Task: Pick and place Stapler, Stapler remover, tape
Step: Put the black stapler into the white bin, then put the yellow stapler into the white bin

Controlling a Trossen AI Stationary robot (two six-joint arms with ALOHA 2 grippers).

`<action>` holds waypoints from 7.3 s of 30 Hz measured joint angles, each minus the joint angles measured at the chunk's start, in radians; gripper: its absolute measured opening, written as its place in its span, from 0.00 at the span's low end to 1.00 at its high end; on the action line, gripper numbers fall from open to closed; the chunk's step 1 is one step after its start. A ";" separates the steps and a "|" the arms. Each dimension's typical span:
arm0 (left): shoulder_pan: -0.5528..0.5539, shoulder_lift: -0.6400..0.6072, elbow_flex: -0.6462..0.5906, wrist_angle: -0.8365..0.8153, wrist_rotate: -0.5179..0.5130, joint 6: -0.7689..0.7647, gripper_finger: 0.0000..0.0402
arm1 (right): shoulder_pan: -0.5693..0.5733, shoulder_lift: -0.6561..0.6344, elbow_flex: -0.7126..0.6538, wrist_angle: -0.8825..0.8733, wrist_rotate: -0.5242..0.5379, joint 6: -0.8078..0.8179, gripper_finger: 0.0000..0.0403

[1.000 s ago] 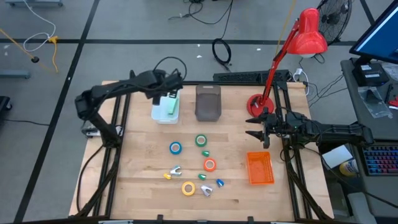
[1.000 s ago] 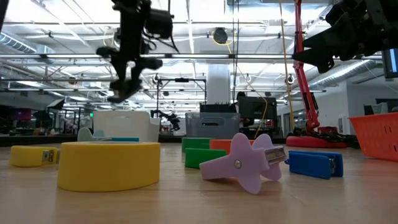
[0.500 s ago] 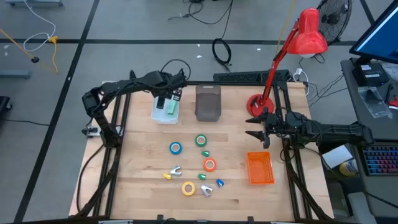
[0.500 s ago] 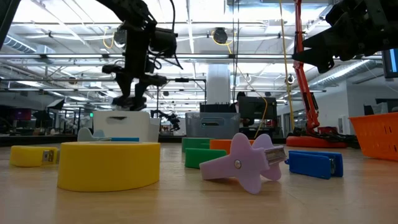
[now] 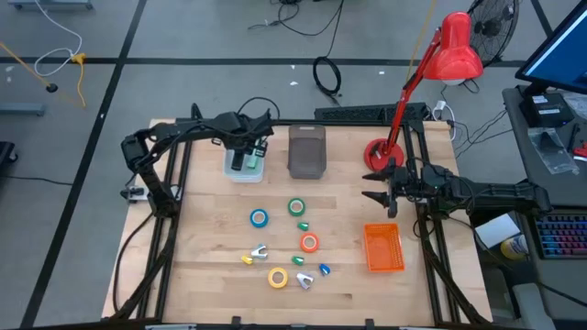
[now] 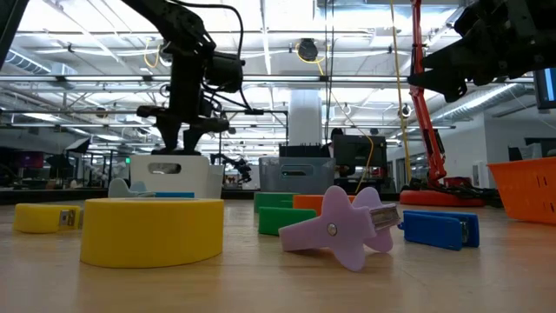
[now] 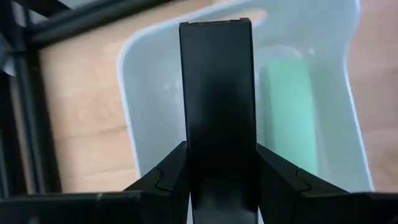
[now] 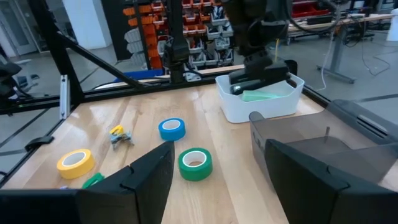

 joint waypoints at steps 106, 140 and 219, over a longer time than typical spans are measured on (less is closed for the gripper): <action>-0.714 -0.220 -0.062 0.115 0.105 -0.081 0.74 | 0.001 0.000 -0.001 0.007 -0.004 0.000 0.60; -0.074 -0.187 -0.063 0.045 -0.007 0.017 0.74 | 0.001 0.000 -0.001 0.007 -0.005 0.052 0.60; -0.294 -0.328 -0.045 0.093 0.277 -0.117 0.01 | 0.001 0.000 0.000 0.007 -0.005 0.053 0.60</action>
